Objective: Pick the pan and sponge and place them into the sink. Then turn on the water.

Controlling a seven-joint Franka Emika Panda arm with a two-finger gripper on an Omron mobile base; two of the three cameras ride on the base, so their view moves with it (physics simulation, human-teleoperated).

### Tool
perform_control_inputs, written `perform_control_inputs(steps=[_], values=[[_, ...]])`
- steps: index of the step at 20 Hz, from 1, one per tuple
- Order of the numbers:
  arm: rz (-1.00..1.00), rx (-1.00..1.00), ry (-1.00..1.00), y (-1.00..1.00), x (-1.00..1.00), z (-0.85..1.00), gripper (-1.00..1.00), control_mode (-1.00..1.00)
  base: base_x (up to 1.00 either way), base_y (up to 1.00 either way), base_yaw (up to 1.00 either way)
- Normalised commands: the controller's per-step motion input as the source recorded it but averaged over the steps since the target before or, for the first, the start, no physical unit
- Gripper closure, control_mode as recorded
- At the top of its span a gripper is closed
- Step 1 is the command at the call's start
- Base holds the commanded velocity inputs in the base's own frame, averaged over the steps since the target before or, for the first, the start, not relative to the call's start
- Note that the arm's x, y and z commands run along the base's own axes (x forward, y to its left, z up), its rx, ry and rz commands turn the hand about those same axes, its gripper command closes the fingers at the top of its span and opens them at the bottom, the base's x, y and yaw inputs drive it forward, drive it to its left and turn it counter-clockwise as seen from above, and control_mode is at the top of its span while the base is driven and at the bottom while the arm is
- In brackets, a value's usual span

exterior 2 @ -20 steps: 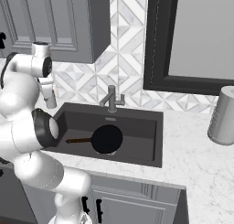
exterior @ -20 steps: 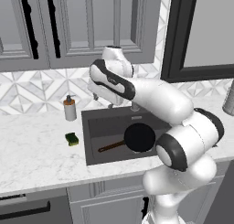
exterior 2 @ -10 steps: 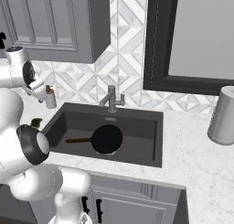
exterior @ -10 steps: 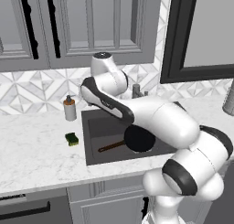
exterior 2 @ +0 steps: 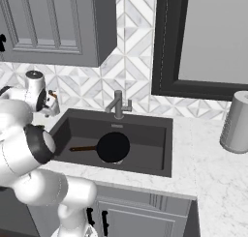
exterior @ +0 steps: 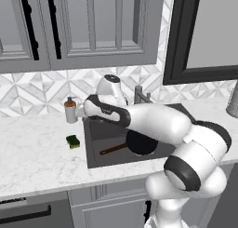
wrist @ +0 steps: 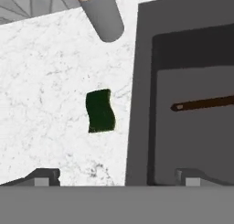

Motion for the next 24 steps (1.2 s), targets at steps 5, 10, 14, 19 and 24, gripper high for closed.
perform_control_inputs(steps=[5, 10, 14, 19, 24], values=[[0.22, -0.12, 0.04, 0.67, 0.13, -0.12, -1.00, -1.00, 0.00, 0.00, 0.00], [-0.04, -0.30, 0.20, 0.40, 0.00, 0.00, -1.00, -1.00, 0.00, 0.00, 0.00], [-0.06, -0.18, 0.21, 0.18, 0.00, 0.00, -1.00, -1.00, 0.00, 0.00, 0.00], [0.00, -0.01, 0.13, 0.00, 0.09, -0.17, -1.00, -1.00, 0.00, 0.00, 0.00], [0.00, 0.00, 0.03, 0.06, 0.16, -0.67, -1.00, -1.00, 0.00, 0.00, 0.00]])
